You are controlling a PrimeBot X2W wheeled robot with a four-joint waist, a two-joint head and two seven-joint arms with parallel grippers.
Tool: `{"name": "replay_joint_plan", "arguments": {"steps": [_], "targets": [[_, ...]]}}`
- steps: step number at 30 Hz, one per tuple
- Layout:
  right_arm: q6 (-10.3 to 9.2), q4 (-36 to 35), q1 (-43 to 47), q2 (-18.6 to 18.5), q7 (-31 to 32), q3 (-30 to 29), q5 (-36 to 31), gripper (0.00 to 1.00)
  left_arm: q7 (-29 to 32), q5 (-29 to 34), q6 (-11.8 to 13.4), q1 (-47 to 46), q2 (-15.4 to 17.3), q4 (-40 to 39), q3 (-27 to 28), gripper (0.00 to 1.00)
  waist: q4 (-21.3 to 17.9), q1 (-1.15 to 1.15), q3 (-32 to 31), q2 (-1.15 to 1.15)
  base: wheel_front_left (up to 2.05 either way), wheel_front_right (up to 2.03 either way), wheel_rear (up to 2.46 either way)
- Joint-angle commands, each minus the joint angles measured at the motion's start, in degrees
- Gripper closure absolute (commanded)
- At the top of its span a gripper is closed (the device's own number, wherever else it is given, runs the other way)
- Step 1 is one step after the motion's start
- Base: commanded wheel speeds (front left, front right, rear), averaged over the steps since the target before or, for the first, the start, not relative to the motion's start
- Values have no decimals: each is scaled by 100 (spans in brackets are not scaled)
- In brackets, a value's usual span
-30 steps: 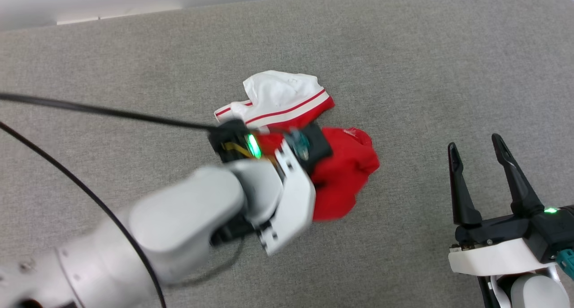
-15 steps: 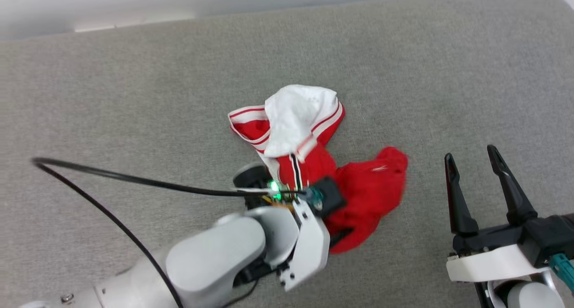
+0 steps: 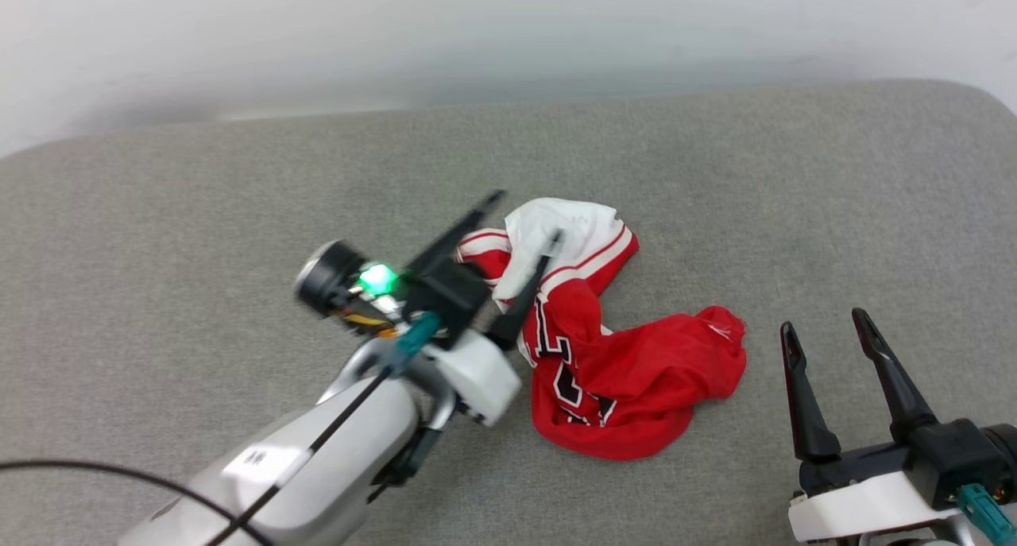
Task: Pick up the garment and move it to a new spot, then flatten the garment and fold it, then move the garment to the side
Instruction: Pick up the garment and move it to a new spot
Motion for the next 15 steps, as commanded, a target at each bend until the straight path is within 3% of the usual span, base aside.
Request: {"name": "replay_joint_plan", "arguments": {"steps": [1,2,6,9,12,15], "targets": [[-4,19,88,16,-12,1,13,0,-186,115,390,290,138,-37,207,0,95,0,-158,0,0,0,0],[-4,19,88,16,-12,1,13,0,-186,115,390,290,138,-37,207,0,95,0,-158,0,0,0,0],[-4,8,209,16,-12,-29,39,0,-334,108,1111,958,302,-234,848,0,187,0,-305,0,0,0,0],[-4,0,287,16,-12,-63,85,0,-349,345,1506,1506,336,-542,1388,0,252,0,-387,0,0,0,0],[-4,5,348,16,-12,-66,118,0,-347,587,1694,2129,289,-831,1955,0,290,0,-472,0,0,0,0],[-4,39,414,15,-12,-83,183,0,-342,843,1674,2757,148,-1017,2454,0,317,0,-566,0,0,0,0]]}}
